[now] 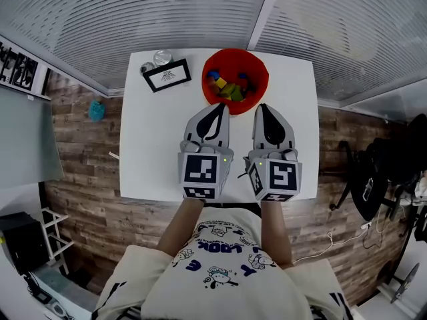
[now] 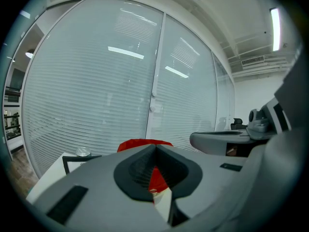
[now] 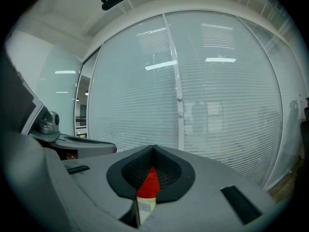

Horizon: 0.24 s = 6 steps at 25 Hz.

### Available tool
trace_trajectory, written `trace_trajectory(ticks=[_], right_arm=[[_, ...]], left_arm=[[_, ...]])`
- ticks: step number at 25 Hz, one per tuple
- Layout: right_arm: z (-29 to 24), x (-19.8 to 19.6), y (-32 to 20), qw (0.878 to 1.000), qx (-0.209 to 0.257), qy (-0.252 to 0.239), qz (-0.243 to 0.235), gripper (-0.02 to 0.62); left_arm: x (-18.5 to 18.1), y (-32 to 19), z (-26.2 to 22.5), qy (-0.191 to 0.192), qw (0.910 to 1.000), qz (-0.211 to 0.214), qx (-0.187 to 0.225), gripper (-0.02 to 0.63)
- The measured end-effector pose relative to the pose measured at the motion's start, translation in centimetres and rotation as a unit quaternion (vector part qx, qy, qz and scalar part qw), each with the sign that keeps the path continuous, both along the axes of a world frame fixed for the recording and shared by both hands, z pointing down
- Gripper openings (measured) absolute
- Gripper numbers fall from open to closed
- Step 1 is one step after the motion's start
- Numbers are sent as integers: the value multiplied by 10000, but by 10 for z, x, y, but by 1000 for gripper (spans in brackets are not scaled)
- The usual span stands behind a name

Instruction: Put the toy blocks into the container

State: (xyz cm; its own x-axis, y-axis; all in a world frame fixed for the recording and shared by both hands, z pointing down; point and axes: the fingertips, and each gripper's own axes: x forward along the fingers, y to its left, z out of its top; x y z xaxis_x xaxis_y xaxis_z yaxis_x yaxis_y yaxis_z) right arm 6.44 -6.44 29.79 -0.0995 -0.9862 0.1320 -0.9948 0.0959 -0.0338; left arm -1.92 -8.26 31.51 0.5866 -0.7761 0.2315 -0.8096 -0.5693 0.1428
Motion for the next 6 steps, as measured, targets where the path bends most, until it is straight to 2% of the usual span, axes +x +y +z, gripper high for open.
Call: trace_trajectory(ticks=[6], right_arm=[[3,-1,2,10000,-39,-28,-11,18]], left_arm=[[1,1,0,7,10000,-3,-21,32]])
